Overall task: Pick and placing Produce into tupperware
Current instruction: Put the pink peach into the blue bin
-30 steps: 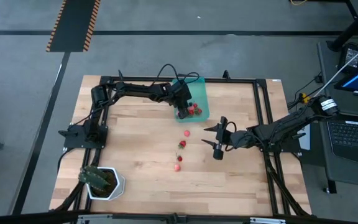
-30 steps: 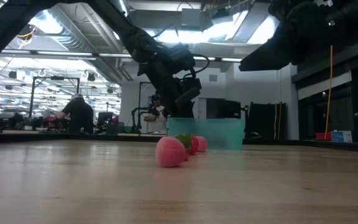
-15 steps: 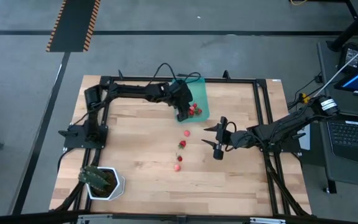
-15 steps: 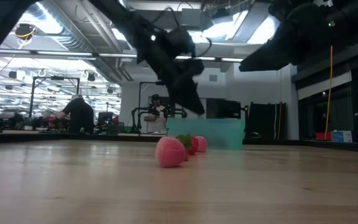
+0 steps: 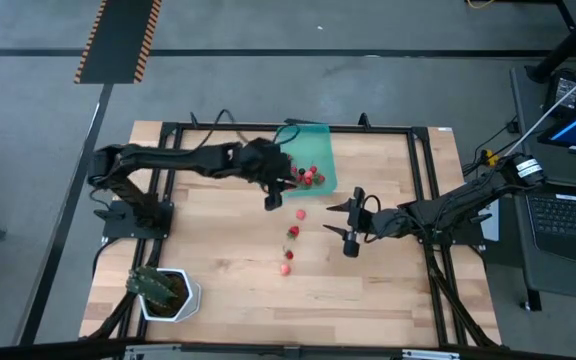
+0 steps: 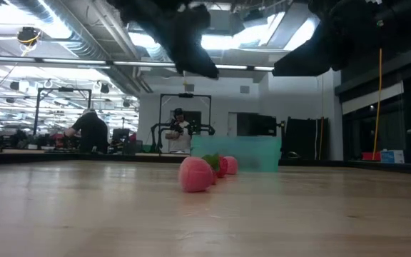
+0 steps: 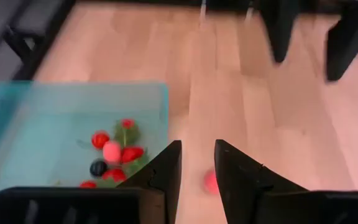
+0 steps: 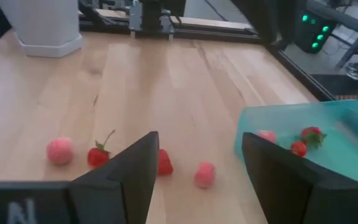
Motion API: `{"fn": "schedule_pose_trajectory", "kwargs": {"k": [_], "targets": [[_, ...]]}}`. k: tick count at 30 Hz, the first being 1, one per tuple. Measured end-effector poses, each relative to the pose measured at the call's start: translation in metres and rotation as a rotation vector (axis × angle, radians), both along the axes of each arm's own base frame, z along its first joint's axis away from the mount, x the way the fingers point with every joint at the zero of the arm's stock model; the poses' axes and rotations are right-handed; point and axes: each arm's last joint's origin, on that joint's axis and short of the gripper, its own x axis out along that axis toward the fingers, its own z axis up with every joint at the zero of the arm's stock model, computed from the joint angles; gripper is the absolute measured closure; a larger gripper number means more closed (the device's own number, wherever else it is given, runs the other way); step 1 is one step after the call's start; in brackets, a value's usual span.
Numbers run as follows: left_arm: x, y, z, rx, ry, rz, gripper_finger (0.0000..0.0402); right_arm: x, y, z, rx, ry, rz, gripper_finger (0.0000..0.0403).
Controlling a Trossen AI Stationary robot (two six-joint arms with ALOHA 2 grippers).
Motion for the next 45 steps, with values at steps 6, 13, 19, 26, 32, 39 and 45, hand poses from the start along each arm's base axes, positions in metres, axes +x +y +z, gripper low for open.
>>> {"fn": "schedule_pose_trajectory", "kwargs": {"k": [6,13,19,26,32,39,45], "targets": [[-0.034,-0.032,-0.005,0.024,-0.123,0.001,0.0324,0.001,0.002,0.001,0.029,-0.008,0.062,0.0171],[-0.074,-0.065,-0.019,0.054,-0.307,-0.018,0.0332,0.002,0.003,0.006,0.045,-0.046,0.079,0.0171],[-0.106,-0.088,-0.029,0.067,-0.421,-0.050,0.0326,0.003,0.003,0.006,0.051,-0.054,0.079,0.0171],[-0.133,-0.106,-0.048,0.073,-0.479,-0.077,0.0312,0.003,0.003,0.007,0.075,-0.064,0.073,0.0171],[-0.147,-0.120,-0.063,0.101,-0.509,-0.053,0.0311,0.005,0.006,0.010,0.129,-0.046,0.105,0.0171],[-0.155,-0.133,-0.067,0.130,-0.508,-0.025,0.0326,0.017,0.013,0.018,0.071,0.114,0.114,0.0171],[-0.159,-0.140,-0.068,0.160,-0.501,-0.005,0.0337,0.029,0.017,0.011,0.044,0.280,0.096,0.0171]]}}
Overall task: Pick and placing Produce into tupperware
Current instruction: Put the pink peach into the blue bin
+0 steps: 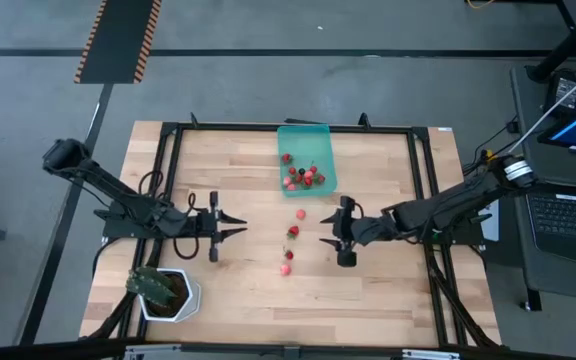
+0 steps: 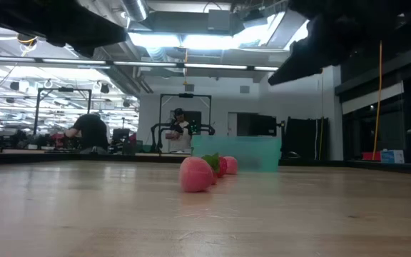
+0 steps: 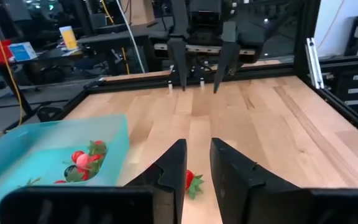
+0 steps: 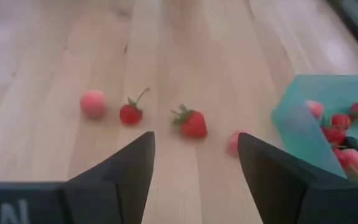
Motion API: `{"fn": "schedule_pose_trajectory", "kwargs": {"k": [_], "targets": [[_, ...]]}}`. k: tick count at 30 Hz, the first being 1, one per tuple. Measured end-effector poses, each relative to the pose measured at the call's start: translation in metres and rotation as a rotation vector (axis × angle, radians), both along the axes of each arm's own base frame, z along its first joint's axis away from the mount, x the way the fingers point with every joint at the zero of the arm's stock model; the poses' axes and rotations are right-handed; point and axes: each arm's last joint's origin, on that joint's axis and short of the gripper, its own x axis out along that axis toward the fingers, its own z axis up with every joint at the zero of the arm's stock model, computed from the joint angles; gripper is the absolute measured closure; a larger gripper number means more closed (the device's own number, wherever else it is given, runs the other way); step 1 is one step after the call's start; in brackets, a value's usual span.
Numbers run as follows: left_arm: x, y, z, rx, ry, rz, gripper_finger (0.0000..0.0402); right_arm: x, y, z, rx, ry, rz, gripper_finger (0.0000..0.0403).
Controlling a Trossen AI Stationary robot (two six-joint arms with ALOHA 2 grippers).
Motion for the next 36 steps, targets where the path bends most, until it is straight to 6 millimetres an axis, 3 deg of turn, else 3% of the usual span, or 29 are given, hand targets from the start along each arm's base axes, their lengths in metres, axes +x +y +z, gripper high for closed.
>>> {"fn": "schedule_pose_trajectory", "kwargs": {"k": [10,17,25,29,36], "targets": [[-0.004,-0.007,-0.001,-0.018,-0.003,0.037,0.0349,0.029,0.007,0.004,-0.051,0.137,0.059,0.0171],[-0.005,-0.005,-0.005,-0.067,0.024,0.053,0.0356,0.049,-0.006,-0.008,-0.091,0.279,0.001,0.0171],[-0.005,-0.006,-0.006,-0.073,0.038,0.045,0.0364,0.061,-0.023,-0.021,-0.105,0.319,-0.041,0.0171],[-0.005,-0.005,-0.006,-0.063,0.040,0.044,0.0347,0.067,-0.033,-0.031,-0.104,0.330,-0.072,0.0171],[-0.005,-0.004,-0.007,-0.026,0.050,0.079,0.0277,0.075,-0.048,-0.046,-0.082,0.360,-0.102,0.0171]]}}
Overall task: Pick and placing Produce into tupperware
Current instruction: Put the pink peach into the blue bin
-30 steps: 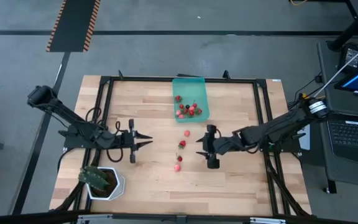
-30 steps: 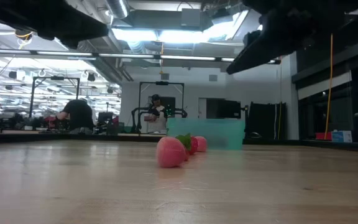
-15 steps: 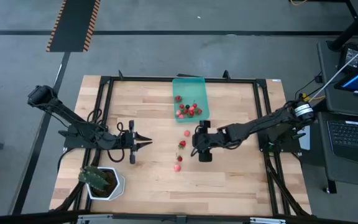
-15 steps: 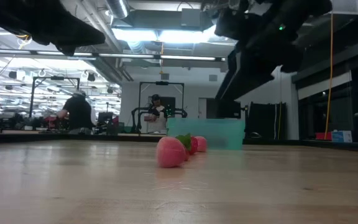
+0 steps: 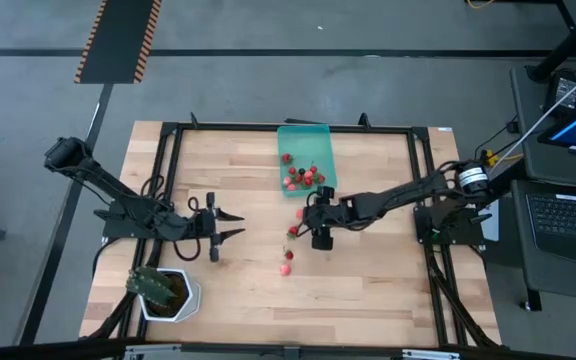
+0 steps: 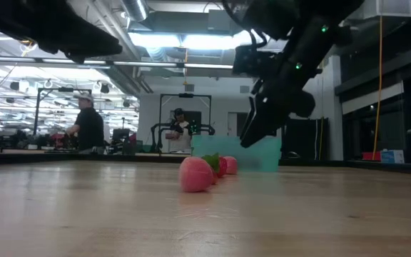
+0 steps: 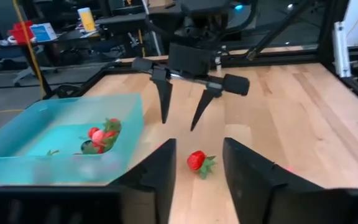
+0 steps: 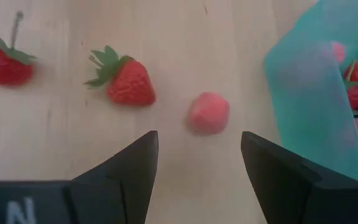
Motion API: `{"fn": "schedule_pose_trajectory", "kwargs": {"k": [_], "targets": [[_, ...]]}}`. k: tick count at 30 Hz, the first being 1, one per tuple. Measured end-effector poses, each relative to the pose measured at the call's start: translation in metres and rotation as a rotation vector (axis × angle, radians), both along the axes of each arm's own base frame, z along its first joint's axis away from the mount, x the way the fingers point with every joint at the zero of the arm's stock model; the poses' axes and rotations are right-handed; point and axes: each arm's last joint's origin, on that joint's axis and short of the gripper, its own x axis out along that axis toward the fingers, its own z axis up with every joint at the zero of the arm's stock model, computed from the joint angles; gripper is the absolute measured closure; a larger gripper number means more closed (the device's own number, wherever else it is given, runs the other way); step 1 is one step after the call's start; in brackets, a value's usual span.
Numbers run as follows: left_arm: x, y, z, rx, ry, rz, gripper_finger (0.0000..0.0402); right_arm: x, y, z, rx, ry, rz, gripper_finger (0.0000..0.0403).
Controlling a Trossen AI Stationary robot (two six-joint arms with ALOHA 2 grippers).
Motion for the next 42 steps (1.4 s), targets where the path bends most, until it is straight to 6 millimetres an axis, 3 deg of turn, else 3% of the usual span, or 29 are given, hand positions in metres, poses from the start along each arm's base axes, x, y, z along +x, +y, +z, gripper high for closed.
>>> {"fn": "schedule_pose_trajectory", "kwargs": {"k": [5,10,21,42], "targets": [[0.000,0.000,-0.002,0.010,0.016,0.008,0.0238,0.003,-0.004,-0.001,0.025,-0.019,-0.003,0.0171],[-0.001,0.001,-0.002,0.011,0.020,0.008,0.0226,0.005,-0.005,-0.001,0.036,-0.036,0.002,0.0171],[-0.001,0.001,-0.003,0.014,0.025,0.008,0.0225,0.014,-0.012,-0.024,0.040,-0.015,-0.022,0.0171],[-0.001,0.001,-0.004,0.021,0.036,0.008,0.0230,0.020,-0.015,-0.036,0.046,-0.028,-0.039,0.0173]]}}
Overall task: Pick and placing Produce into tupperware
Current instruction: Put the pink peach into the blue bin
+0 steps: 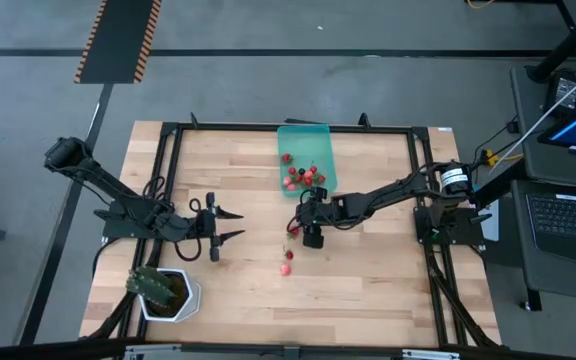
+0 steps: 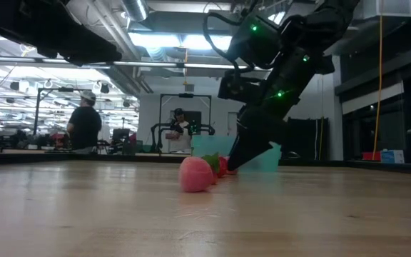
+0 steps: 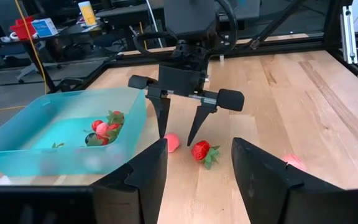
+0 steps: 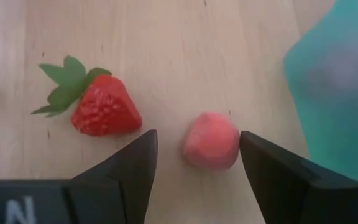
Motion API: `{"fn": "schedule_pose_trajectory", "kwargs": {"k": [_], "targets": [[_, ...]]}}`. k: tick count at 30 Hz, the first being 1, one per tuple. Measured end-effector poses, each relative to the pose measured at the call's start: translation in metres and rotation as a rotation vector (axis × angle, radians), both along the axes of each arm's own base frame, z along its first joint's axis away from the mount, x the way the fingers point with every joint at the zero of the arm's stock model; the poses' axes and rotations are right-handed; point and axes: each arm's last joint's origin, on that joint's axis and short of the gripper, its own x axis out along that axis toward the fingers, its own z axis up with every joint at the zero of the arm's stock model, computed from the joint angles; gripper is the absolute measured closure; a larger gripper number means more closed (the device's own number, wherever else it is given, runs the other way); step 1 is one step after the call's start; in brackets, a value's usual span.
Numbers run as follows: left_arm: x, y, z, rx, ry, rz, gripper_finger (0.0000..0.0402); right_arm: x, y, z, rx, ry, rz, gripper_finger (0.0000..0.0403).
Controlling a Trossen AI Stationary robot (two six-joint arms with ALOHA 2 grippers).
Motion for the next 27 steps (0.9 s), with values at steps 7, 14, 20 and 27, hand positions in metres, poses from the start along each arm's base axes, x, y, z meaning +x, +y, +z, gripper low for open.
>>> {"fn": "schedule_pose_trajectory", "kwargs": {"k": [7,14,20,27], "targets": [[0.000,0.000,0.000,0.000,0.000,0.000,0.0224,0.000,-0.005,0.000,0.026,-0.010,-0.050,0.0255],[0.000,0.000,0.000,0.000,0.000,0.000,0.0231,0.000,-0.013,0.000,0.061,-0.017,-0.117,0.0365],[0.000,0.000,0.000,0.001,0.000,0.000,0.0225,0.001,-0.013,0.001,0.148,-0.023,-0.096,0.0365],[0.000,0.000,0.000,0.001,0.000,0.000,0.0231,-0.002,-0.010,0.009,0.170,-0.035,-0.084,0.0365]]}}
